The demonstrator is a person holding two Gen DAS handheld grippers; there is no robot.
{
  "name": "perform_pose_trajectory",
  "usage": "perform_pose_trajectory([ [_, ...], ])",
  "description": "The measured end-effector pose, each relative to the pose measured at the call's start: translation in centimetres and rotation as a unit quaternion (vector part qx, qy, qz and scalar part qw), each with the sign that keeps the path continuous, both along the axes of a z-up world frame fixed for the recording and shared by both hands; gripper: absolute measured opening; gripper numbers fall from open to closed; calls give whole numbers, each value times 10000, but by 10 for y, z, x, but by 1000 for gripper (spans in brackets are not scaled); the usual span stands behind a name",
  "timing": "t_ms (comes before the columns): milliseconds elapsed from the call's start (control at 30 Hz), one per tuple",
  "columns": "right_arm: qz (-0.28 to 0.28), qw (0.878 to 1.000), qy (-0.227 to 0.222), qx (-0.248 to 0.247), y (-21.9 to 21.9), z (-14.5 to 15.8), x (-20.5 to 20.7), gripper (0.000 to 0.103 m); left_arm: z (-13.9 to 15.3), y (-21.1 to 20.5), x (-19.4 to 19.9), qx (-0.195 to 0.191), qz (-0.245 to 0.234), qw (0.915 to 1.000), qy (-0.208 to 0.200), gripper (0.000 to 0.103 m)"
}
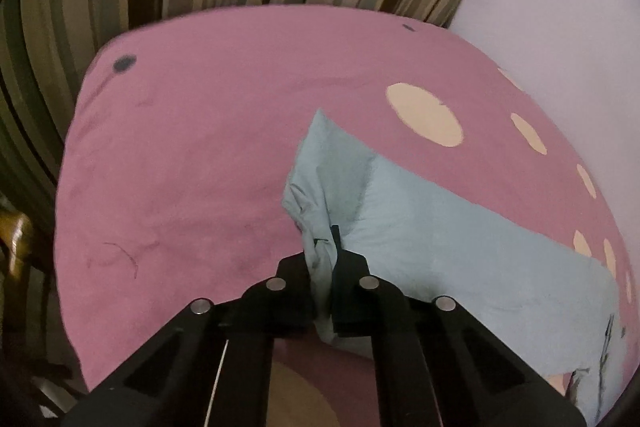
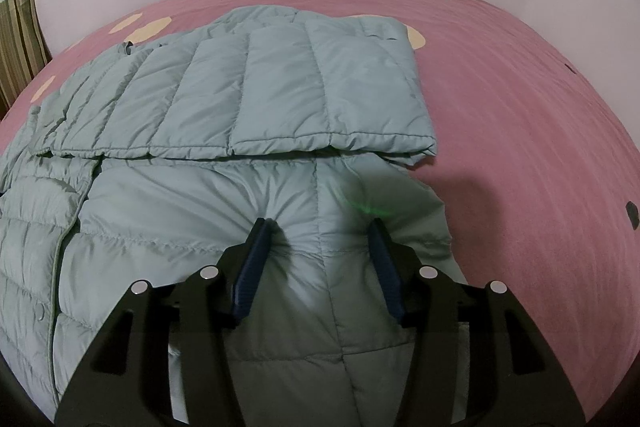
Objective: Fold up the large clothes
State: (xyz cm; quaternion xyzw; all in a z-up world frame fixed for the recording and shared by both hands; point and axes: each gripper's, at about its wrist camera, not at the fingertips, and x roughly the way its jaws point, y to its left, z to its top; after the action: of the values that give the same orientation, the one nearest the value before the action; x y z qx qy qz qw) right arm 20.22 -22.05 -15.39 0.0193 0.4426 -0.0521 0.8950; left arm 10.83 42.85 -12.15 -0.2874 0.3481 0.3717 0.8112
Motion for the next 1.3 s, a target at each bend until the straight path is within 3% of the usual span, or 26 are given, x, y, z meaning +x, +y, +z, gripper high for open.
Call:
perform_pose_trajectory([
  [267,-1,10000,-1,23,-1,0,0,52,55,-94,45,489,-1143,9914,-418,5],
  [467,-28,10000,-15,79,0,1,0,53,80,-205,98,578,-2358,9681,-626,4],
  [600,-53,9999,-25,135,1,1,-1,54,86,-293,133,685,-3226,9419,-642,4],
  [767,-62,9998,-37,171,2,1,-3,57,79,-383,168,674,-3973,9136,-541,4],
  [933,-47,9997,-46,249,1,0,-4,59,57,-453,195,931,-4440,8907,-294,4],
  [1300,-40,9994,-56,325,3,0,-6,61,4,-520,221,702,-4811,8737,190,4],
])
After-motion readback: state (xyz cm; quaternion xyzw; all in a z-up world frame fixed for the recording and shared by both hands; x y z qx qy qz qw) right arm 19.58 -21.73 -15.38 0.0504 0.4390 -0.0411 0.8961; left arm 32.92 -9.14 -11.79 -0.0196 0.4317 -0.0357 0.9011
